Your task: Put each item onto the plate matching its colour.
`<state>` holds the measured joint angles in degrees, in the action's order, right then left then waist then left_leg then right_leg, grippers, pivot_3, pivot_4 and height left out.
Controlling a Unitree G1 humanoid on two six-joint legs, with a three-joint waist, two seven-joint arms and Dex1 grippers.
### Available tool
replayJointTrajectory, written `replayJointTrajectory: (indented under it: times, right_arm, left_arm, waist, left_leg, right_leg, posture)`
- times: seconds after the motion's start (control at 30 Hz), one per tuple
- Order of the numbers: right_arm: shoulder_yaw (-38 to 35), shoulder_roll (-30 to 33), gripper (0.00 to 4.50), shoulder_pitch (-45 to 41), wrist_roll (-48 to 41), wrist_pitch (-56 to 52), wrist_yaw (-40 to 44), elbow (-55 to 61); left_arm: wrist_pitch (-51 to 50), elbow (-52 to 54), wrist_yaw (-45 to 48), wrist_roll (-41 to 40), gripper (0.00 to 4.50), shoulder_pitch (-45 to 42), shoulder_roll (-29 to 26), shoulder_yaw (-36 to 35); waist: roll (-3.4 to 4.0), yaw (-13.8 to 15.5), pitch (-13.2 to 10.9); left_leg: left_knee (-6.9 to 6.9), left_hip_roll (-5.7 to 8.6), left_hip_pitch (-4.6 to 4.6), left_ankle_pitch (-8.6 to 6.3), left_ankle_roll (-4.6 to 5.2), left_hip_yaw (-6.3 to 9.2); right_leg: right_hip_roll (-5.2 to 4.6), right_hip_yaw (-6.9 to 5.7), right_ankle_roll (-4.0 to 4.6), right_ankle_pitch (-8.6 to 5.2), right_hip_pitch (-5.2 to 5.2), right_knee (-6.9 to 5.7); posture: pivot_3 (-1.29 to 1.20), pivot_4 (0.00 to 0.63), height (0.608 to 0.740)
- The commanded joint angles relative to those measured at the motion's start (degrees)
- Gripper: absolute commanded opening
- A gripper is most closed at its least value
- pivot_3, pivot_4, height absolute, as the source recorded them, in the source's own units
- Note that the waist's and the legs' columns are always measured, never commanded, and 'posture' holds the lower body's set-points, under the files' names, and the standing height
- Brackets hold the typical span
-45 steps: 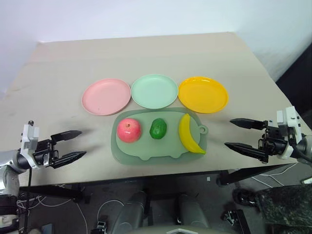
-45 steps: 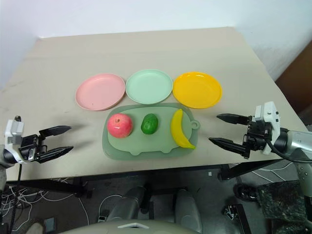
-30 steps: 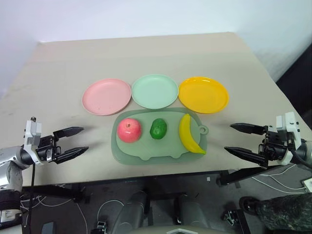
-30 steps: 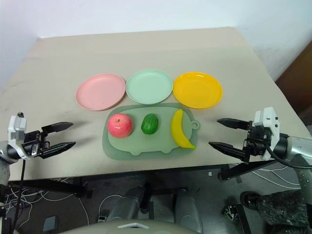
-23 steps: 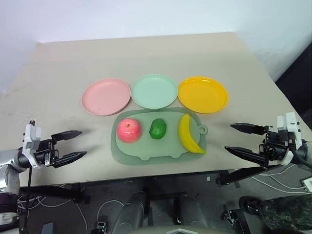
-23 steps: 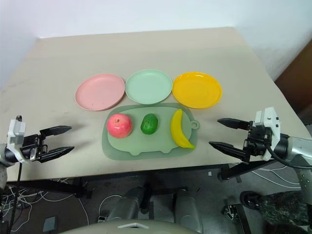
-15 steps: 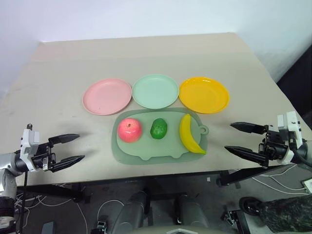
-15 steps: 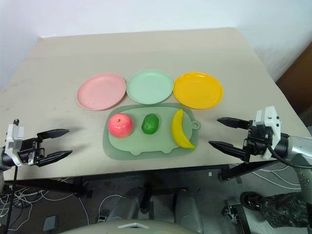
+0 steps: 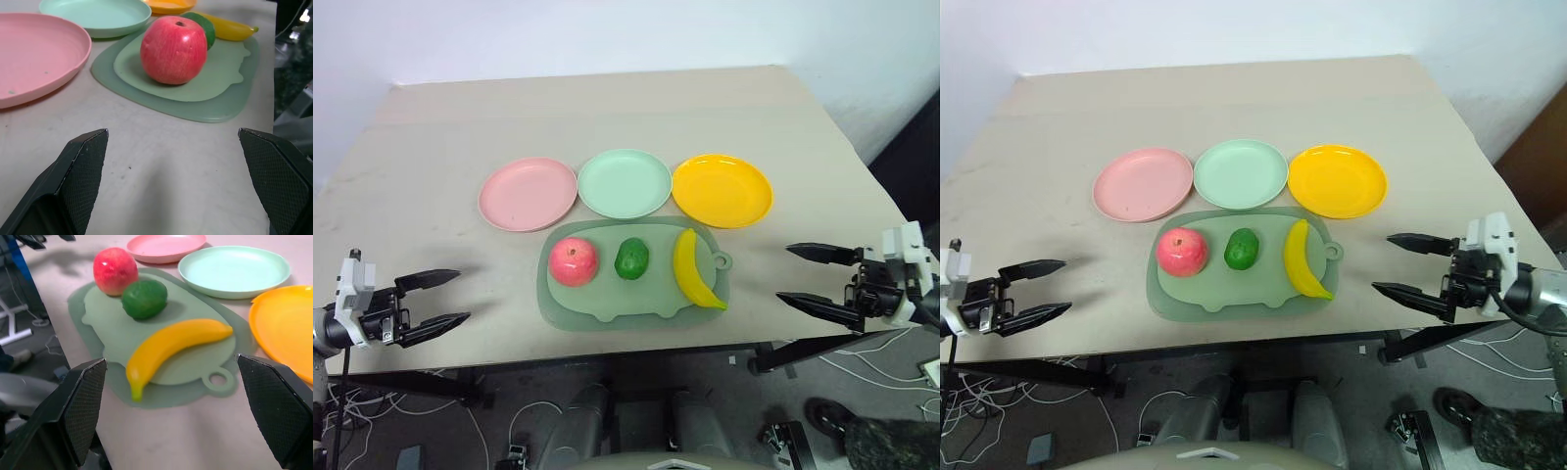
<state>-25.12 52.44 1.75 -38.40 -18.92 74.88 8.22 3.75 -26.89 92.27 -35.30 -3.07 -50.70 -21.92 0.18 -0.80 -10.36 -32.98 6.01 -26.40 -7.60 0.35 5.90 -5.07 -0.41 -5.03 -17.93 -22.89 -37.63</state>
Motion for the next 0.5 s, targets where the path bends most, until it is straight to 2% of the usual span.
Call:
replayJointTrajectory:
  times: [0.03,0.1,0.2,0.37,0.5]
  right_arm:
    - [-2.7,1.1,4.50,-0.5,0.3,3.7,2.8,-1.7]
    - [-1.1,1.6,4.50,-2.1,1.3,3.3,1.7,-1.7]
    - [5.0,0.4,4.50,-6.7,1.4,-4.4,-6.4,3.7]
    - [12.7,-3.2,4.50,-12.9,-3.7,-23.2,-21.2,12.7]
    - [17.4,-9.7,4.50,-18.6,-6.1,-36.5,-34.5,15.4]
  left_arm:
    - [-0.3,1.0,0.0,-0.8,4.48,0.5,0.0,-2.2]
    - [-0.7,1.1,0.1,-1.0,4.48,0.2,-0.3,-2.1]
    - [-1.3,3.1,-0.7,-1.1,4.48,-1.1,0.1,-1.9]
    - [-1.2,4.6,-0.4,0.0,4.48,-0.5,0.4,-1.4]
    - [-0.9,4.8,-1.0,0.4,4.48,-0.7,1.2,-1.1]
  waist:
    - [0.00,0.0,0.0]
    - [0.00,0.0,0.0]
    - [0.01,-0.3,0.0]
    - [0.01,-0.2,0.0]
    - [0.01,-0.2,0.0]
  left_leg:
    - [0.00,0.00,0.00,0.00,0.00,0.00]
    - [0.00,-0.01,0.01,0.00,0.00,0.00]
    - [0.00,-0.01,0.02,0.00,0.00,0.00]
    - [0.04,-0.05,-0.02,0.00,-0.01,-0.02]
    - [0.03,-0.03,-0.05,0.00,-0.01,-0.07]
  right_leg:
    - [0.00,0.00,0.00,0.00,0.00,0.00]
    - [0.00,0.00,0.00,0.00,0.01,0.00]
    - [0.01,0.00,-0.01,0.01,0.01,-0.02]
    - [0.01,0.05,0.09,-0.05,-0.29,-0.36]
    - [0.01,0.07,0.16,-0.10,-0.33,-0.37]
  posture:
    - [0.00,0.150,0.737]
    - [0.00,0.150,0.737]
    - [0.00,0.150,0.737]
    - [0.00,0.150,0.737]
    - [0.00,0.150,0.737]
